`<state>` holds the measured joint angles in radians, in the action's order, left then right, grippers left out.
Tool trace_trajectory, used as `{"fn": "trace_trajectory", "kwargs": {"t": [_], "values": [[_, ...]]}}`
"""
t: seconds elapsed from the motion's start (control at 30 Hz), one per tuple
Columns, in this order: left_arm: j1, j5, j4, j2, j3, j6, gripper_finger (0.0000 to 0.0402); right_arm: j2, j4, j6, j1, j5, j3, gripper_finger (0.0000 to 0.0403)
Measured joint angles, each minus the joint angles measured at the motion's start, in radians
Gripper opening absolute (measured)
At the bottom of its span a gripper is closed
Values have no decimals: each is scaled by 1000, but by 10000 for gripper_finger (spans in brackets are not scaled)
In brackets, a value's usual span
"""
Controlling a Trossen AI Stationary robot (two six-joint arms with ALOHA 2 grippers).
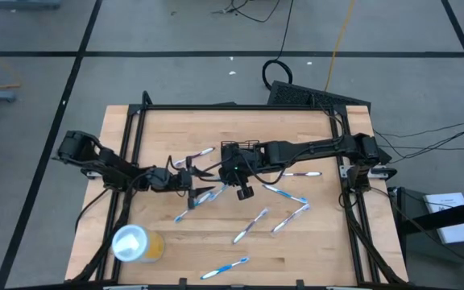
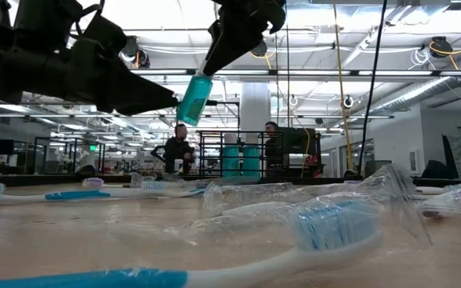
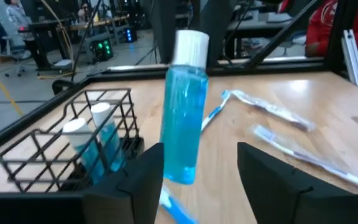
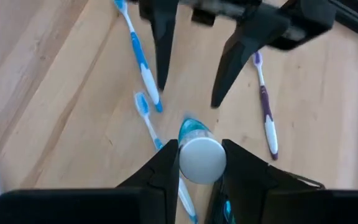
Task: Pick & Place toothbrushing station
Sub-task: Put the blue mouthwash bottle into the black organizer
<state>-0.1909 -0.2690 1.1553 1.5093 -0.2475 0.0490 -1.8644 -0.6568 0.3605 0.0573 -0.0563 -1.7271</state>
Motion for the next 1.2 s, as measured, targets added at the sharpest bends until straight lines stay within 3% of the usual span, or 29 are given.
{"fn": "trace_trajectory", "kwargs": {"t": [0.27,0.47,0.83,1.2], "values": [[0,-2,-29,-51,40,-33,215,86,-76,3,-52,-93,-5,89],[0,-2,-31,-50,43,-35,216,92,-242,-4,-130,-126,-125,89],[1,-7,-34,-50,43,-32,216,53,-366,-20,-262,-17,-175,89],[1,-20,-38,-50,43,-31,216,46,-383,-36,-297,47,-175,89]]}}
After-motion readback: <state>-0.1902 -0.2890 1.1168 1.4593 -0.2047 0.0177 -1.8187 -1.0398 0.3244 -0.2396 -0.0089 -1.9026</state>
